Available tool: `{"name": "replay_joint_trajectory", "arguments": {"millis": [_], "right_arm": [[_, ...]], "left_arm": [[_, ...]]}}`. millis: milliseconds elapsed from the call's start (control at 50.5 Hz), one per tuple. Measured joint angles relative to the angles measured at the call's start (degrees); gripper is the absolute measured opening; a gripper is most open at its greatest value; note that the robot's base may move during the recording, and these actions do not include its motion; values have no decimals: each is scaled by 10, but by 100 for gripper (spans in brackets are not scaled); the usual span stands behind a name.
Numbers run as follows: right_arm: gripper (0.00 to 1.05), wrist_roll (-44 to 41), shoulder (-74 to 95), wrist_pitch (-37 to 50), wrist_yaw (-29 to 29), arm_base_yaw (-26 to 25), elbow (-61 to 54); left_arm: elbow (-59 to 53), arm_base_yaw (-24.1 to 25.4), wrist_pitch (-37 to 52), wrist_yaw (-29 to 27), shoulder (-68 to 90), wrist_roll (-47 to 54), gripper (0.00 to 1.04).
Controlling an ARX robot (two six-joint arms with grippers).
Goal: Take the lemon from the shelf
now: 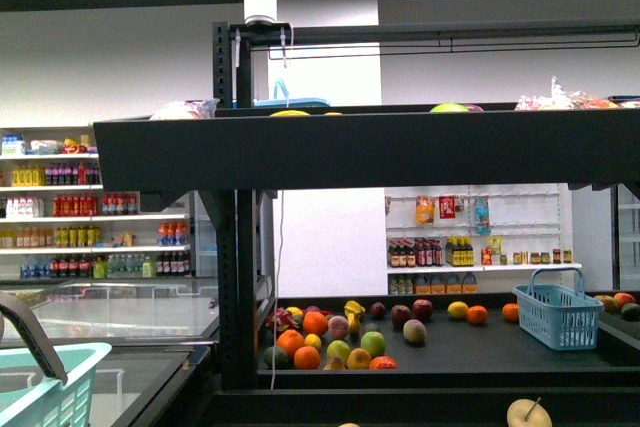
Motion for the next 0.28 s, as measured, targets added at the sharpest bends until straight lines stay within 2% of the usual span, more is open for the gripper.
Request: {"name": "replay_joint_trajectory", "arguments": {"millis": [178,277], "right_arm": [[97,0,0,0,0,0,0],[97,0,0,0,0,0,0]], "left_arm": [[0,0,0,0,0,0,98],[0,0,0,0,0,1,97]]}}
